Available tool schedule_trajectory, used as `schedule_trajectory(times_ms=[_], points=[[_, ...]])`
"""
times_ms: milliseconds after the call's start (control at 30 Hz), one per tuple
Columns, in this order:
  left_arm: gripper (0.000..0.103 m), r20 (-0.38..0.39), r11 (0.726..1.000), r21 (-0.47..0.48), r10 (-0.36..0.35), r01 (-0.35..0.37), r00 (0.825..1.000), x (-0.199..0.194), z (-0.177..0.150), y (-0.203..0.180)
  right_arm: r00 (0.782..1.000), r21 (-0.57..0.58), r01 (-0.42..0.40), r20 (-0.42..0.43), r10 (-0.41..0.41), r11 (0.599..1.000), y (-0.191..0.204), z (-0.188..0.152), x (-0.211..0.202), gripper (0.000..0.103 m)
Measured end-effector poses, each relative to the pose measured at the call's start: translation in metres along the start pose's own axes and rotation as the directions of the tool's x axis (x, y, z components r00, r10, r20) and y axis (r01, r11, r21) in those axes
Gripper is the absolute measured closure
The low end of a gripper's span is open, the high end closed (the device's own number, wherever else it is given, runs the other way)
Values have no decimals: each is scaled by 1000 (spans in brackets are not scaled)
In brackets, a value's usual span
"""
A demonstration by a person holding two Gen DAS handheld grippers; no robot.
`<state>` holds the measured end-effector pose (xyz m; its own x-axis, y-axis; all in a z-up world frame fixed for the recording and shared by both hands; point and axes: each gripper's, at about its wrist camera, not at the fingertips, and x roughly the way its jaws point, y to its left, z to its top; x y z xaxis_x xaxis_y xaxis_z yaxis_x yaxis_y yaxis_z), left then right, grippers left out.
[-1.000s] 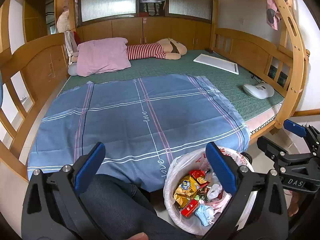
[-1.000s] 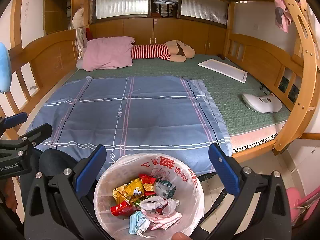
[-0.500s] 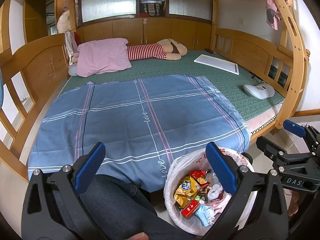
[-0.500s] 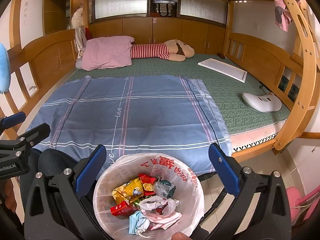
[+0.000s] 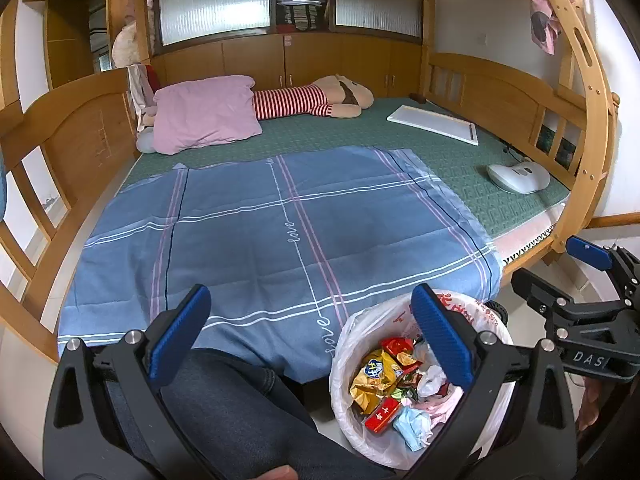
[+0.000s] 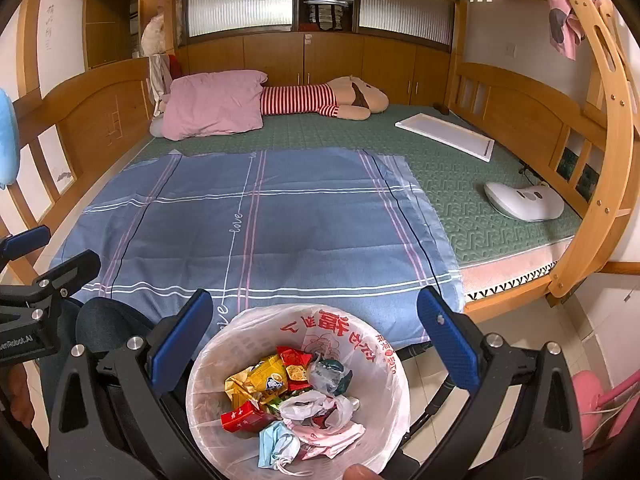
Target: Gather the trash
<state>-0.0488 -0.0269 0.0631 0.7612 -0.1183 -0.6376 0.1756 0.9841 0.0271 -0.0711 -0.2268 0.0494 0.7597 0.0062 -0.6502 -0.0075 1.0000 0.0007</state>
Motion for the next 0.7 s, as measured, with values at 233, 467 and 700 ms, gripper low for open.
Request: schedule_trajectory(times_ms=[233, 467, 700], points=[[3, -11, 1000, 4, 26, -26, 1000, 2, -2, -1, 1000, 7, -3, -8, 4, 1000, 2, -2, 3, 3], [3, -4, 1000, -17, -16, 16, 1000, 5, -2, 2, 1000, 19, -6, -16, 6, 1000, 0, -3, 7, 3], [3, -22, 998, -51, -36, 35, 999, 14, -4, 8, 1000, 27, -2, -27, 3, 1000, 0, -5, 13, 3]])
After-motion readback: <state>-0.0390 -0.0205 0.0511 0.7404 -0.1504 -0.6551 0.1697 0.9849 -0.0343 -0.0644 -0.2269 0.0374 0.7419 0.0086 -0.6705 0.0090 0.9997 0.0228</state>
